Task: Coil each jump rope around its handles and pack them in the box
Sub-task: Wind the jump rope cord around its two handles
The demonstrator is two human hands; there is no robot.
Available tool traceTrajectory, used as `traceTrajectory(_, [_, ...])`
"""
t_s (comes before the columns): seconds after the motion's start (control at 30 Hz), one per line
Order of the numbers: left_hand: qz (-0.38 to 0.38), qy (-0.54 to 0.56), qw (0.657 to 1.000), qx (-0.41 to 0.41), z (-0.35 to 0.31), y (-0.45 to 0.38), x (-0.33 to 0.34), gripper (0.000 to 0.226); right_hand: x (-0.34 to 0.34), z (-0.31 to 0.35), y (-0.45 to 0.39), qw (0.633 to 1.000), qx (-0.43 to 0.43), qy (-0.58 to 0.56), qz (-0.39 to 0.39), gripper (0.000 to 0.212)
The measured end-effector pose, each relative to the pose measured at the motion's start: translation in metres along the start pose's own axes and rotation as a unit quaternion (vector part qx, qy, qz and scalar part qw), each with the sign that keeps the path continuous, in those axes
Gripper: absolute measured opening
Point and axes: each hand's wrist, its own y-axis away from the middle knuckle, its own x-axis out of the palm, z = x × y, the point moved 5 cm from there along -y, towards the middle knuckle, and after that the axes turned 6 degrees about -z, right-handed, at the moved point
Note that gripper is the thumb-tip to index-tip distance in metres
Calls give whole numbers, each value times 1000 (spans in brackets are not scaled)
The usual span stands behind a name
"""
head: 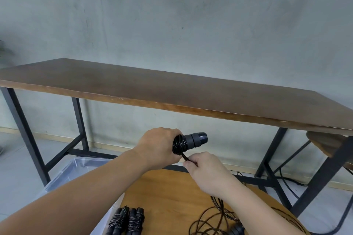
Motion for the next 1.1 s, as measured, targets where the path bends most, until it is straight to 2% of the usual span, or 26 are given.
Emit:
traceTrajectory(0.17, [40,-161,985,54,-8,3,9,34,-12,14,7,986,-59,155,7,28])
traceTrajectory(0.3, [86,-172,977,90,-10,8,17,56,-32,28,4,973,-84,216,13,20])
traceTrajectory(0.37, [89,-154,978,108,-10,8,16,53,-44,33,1,970,-100,221,25,17])
traceTrajectory(0.5, [103,-110,981,123,-11,5,8,50,-62,37,-7,980,-109,156,65,12])
traceTrajectory(0.6, [121,-121,977,129,-16,5,6,48,-62,36,-14,983,-113,127,74,8])
traceTrajectory(0.77, [146,-121,972,139,-23,9,9,42,-63,34,-25,980,-130,104,106,14])
traceTrajectory(0.87, [161,-67,976,131,-23,13,10,45,-67,25,-32,983,-120,47,130,18])
traceTrajectory(0.97, [187,17,976,108,-24,18,10,35,-61,13,-38,982,-99,-43,158,17])
traceTrajectory(1.1, [224,131,964,54,-20,24,8,48,-37,-11,-44,953,-34,-216,211,23])
